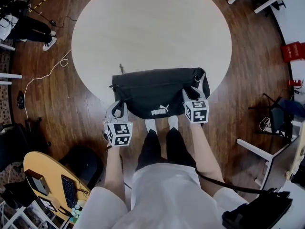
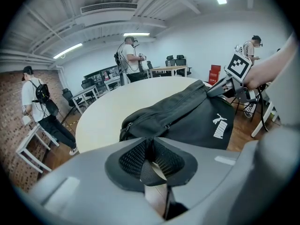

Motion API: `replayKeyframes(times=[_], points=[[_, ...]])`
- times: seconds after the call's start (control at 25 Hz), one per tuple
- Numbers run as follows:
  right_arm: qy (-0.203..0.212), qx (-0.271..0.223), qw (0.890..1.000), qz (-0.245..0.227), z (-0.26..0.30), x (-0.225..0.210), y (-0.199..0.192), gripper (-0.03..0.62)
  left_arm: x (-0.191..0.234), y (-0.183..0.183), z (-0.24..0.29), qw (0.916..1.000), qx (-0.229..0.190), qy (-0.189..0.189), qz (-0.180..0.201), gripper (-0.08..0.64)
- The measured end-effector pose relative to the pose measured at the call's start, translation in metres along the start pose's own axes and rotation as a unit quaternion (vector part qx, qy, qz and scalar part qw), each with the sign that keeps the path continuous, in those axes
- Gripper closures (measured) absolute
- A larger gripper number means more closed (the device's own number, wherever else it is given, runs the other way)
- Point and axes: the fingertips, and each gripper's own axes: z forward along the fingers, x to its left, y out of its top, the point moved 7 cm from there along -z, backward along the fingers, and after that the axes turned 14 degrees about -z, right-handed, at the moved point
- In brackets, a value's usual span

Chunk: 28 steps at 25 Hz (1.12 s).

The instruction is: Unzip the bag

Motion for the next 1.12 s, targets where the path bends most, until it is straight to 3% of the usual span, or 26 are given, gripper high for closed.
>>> replayKeyframes(times=[0.36,0.52,0.72,0.84,0.96,1.12], points=[[-0.039,-0.020,0.999,0.007,-0.042,0.005,0.012,0.483,0.002,0.004,-0.037,0.9989,-0.040,-0.016,-0.021,0.483],[-0.043,-0.061,0.997,0.004,-0.080,0.016,0.024,0.483,-0.007,0.015,-0.058,0.9964,-0.071,-0.028,-0.035,0.486],[-0.040,-0.131,0.990,-0.038,-0.137,0.033,0.041,0.485,-0.031,0.042,-0.098,0.9903,-0.129,-0.027,-0.044,0.492],[-0.044,-0.187,0.980,-0.050,-0.180,0.030,0.047,0.511,-0.058,0.062,-0.133,0.9837,-0.175,-0.027,-0.034,0.502],[-0.057,-0.253,0.964,-0.053,-0.236,0.021,0.046,0.531,-0.095,0.080,-0.177,0.9715,-0.234,-0.028,-0.028,0.511],[-0.061,-0.324,0.942,-0.061,-0.319,0.020,0.017,0.557,-0.161,0.080,-0.241,0.9573,-0.287,-0.028,-0.020,0.531]])
